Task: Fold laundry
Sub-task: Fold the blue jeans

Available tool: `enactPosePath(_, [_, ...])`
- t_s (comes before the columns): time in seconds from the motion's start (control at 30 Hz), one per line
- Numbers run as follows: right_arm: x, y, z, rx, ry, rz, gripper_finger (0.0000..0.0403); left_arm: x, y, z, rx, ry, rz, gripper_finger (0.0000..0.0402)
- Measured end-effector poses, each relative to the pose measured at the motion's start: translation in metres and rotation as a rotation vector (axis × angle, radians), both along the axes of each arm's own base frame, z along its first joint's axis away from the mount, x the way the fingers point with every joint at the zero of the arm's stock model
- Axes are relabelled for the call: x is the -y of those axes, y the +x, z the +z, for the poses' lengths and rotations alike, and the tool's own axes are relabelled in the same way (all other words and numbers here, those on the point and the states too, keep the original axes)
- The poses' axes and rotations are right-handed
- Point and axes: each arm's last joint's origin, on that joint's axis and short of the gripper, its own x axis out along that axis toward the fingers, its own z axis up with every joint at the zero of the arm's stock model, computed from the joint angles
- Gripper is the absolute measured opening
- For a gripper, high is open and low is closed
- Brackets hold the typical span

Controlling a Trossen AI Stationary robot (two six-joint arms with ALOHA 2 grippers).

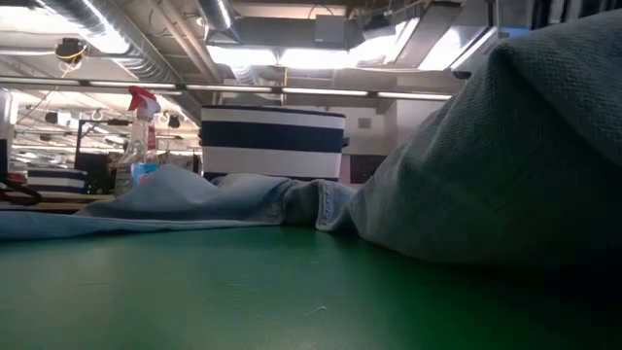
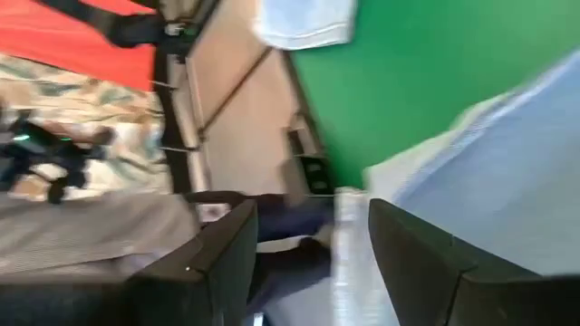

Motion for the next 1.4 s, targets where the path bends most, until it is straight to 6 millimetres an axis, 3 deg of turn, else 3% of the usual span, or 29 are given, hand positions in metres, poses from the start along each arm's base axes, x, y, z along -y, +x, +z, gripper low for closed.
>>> enactPosePath(0.13, [0.006, -0.002, -0.008, -0.057, -0.086, 0.021, 0.0209, 0.024, -0.016, -0.004, -0.205, -0.075, 0.052, 0.0149])
enactPosePath(0.3, [0.008, -0.005, -0.012, -0.088, -0.149, 0.056, 0.0209, 0.042, -0.033, 0.000, -0.251, -0.137, 0.194, 0.0141])
enactPosePath(0.47, [0.012, -0.004, -0.013, -0.076, -0.195, 0.052, 0.0209, 0.037, -0.040, -0.009, -0.213, -0.088, 0.320, 0.0148])
enactPosePath(0.77, [0.011, -0.004, -0.013, -0.076, -0.196, 0.050, 0.0209, 0.033, -0.049, -0.025, -0.296, -0.105, 0.369, 0.0213])
enactPosePath(1.03, [0.012, -0.004, -0.013, -0.066, -0.214, 0.021, 0.0209, 0.024, -0.051, -0.047, -0.210, -0.126, 0.392, 0.0215])
enactPosePath(1.2, [0.011, -0.001, -0.010, -0.011, -0.215, 0.021, 0.0209, 0.020, -0.052, -0.059, -0.176, -0.155, 0.363, 0.0183])
enactPosePath(1.4, [0.006, 0.009, 0.007, 0.226, -0.214, 0.010, 0.0209, 0.022, -0.051, -0.054, -0.152, -0.136, 0.301, 0.0055])
